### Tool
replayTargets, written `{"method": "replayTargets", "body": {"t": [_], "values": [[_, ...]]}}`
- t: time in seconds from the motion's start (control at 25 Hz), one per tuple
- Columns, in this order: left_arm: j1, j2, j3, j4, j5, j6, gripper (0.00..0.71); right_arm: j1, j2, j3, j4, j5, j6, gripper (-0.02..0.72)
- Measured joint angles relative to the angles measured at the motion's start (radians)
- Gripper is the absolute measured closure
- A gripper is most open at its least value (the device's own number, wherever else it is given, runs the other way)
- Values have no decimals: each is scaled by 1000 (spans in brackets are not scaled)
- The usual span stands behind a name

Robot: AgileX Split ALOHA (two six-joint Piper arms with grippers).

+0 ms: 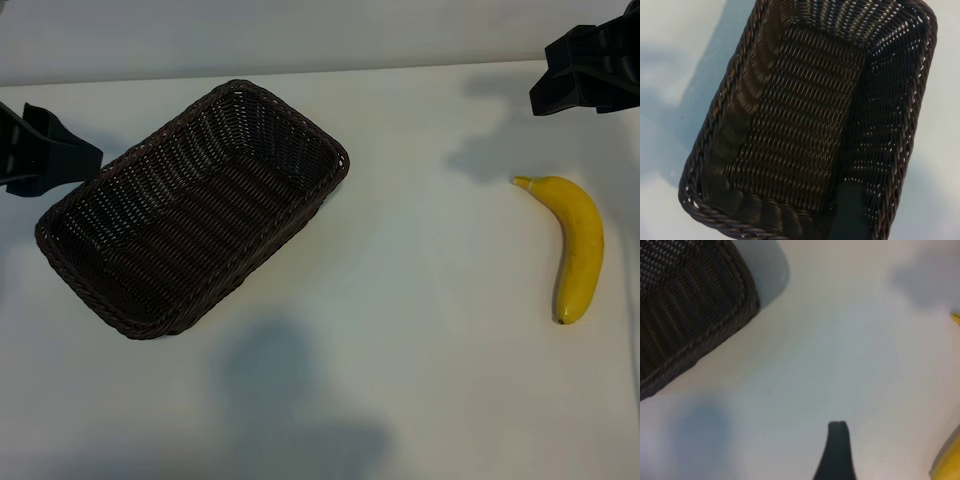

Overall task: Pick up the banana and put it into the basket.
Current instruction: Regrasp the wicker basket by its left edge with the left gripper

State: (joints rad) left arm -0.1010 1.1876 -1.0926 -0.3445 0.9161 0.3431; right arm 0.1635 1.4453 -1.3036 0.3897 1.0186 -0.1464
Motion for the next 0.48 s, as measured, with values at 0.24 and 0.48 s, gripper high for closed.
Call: {"method": "replayTargets", "body": {"t": [0.24, 0.48], "values": [[0, 0, 0, 0, 0, 0, 158, 0, 0, 0, 2, -1, -1, 98], [0, 0, 0, 0, 0, 0, 158, 0, 0, 0, 6, -2, -1, 98]]}}
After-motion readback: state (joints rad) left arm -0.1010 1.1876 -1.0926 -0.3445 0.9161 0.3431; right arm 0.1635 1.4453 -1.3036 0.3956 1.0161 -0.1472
